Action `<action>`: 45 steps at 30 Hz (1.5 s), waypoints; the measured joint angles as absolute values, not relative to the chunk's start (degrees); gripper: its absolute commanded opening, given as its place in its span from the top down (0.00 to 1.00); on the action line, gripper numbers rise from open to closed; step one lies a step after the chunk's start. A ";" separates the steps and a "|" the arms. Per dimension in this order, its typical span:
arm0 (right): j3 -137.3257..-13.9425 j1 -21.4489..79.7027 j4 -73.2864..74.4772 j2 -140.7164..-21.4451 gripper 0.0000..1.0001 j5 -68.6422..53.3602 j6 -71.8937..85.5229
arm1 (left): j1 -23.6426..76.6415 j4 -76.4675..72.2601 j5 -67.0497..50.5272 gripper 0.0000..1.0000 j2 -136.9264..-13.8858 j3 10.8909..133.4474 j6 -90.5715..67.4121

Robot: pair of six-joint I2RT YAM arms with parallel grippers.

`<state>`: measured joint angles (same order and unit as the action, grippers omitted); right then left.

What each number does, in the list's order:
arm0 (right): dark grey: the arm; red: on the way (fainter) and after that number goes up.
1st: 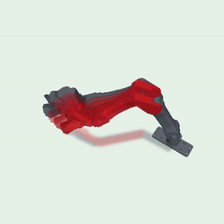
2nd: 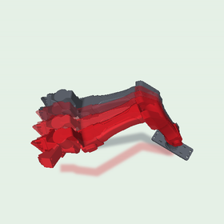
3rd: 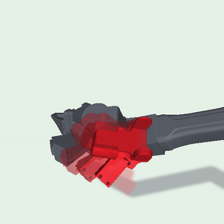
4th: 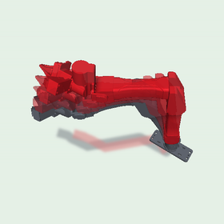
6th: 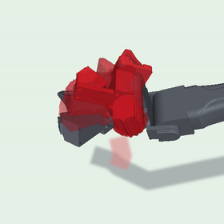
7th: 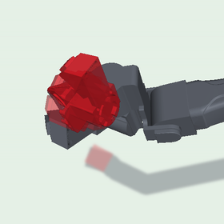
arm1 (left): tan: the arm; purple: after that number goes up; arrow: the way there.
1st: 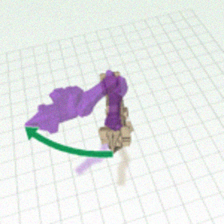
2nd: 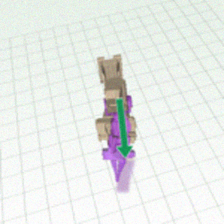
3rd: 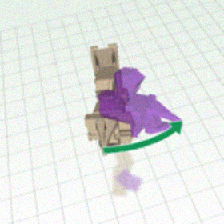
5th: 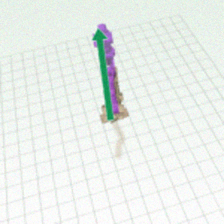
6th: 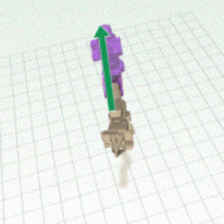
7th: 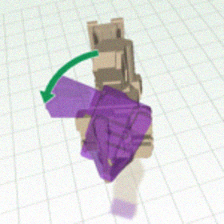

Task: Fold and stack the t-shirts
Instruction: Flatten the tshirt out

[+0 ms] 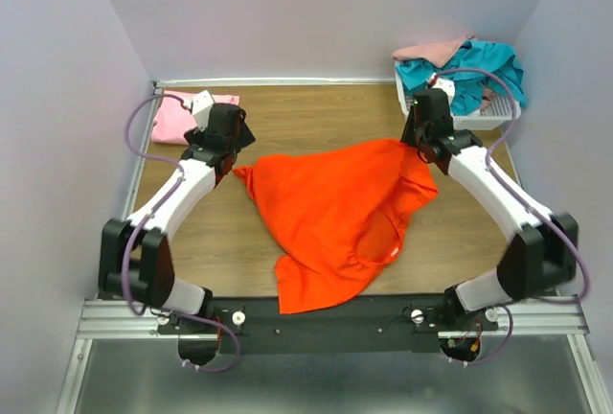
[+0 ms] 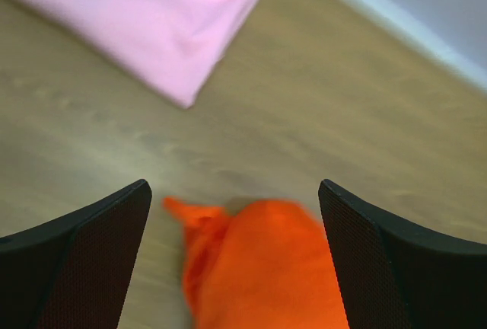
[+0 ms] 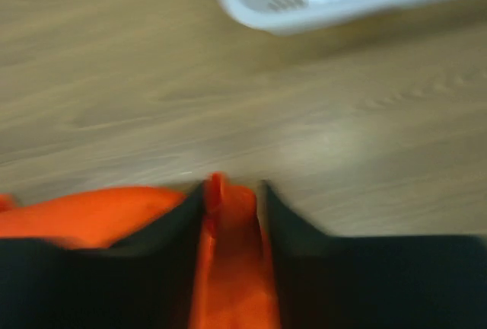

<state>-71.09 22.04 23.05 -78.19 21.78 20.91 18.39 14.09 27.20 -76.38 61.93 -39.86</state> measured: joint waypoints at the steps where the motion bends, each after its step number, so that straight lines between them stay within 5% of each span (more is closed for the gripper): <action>1: -70.70 20.03 23.29 -81.43 0.15 22.13 21.06 | 16.69 15.81 26.96 0.02 -80.77 61.78 -40.12; 2: -70.22 18.55 23.31 -84.93 0.00 22.59 21.37 | 15.88 16.97 26.70 0.02 -82.89 61.39 -40.34; 6: -67.96 15.22 24.99 -90.98 0.00 24.01 22.33 | 15.59 19.49 24.29 0.01 -81.38 57.45 -40.66; 12: -64.88 15.75 24.53 -84.55 0.00 24.21 23.86 | 19.53 16.73 20.62 0.01 -68.51 53.10 -40.45; 24: -48.34 7.94 23.90 -71.46 0.00 20.08 30.26 | 57.84 12.45 15.40 0.01 -62.00 42.09 -37.82; 31: -44.01 0.82 23.97 -70.30 0.00 13.67 31.68 | 78.78 7.66 13.61 0.10 -73.14 42.59 -37.28; 45: -38.46 -6.98 23.59 -66.08 0.00 4.62 32.12 | 86.13 8.64 13.96 0.33 -94.26 51.31 -35.64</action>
